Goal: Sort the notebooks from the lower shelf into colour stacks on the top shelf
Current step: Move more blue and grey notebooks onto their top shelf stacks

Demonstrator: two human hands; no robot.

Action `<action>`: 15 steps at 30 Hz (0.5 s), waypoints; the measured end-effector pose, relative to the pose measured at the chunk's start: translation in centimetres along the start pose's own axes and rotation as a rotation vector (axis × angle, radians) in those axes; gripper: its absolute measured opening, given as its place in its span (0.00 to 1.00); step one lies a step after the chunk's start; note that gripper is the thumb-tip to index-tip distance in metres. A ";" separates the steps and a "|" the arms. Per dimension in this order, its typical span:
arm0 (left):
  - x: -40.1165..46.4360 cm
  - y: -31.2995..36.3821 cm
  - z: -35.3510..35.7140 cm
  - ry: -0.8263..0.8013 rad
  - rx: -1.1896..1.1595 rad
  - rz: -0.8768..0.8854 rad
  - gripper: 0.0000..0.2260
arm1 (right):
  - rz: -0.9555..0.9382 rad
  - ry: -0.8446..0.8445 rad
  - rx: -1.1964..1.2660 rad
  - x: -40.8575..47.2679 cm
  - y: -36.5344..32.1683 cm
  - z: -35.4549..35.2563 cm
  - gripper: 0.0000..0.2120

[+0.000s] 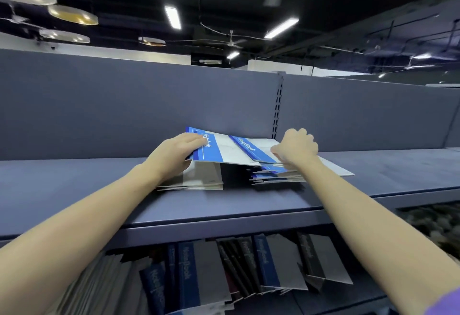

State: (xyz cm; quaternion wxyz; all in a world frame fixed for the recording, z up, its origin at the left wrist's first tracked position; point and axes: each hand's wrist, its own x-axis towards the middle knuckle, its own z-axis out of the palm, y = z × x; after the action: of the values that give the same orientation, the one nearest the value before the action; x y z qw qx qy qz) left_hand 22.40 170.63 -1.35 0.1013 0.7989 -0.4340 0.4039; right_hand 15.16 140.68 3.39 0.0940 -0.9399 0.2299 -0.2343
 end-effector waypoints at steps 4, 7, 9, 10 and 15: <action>-0.5 -0.3 -1.0 0.050 -0.024 -0.075 0.25 | -0.322 0.038 0.169 -1.1 -1.3 0.3 0.10; -0.7 -0.2 -1.4 0.083 -0.053 -0.129 0.22 | -0.495 -0.234 0.514 -3.3 -3.4 -0.1 0.15; -0.8 -0.3 -1.6 0.096 -0.069 -0.158 0.22 | -0.631 -0.338 0.412 -4.4 -4.5 -0.3 0.18; -0.8 -0.3 -1.7 0.098 -0.072 -0.165 0.23 | -0.683 -0.348 0.341 -4.7 -4.8 -0.4 0.21; -0.9 -0.2 -2.1 0.142 -0.102 -0.227 0.22 | -0.747 -0.345 0.333 -5.3 -6.3 -1.5 0.26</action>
State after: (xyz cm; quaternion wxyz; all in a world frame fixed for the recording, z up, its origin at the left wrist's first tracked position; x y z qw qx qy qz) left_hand 21.10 172.41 -0.62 0.2173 0.8061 -0.3523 0.4230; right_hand 12.75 148.64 4.39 0.1899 -0.9559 -0.1855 -0.1259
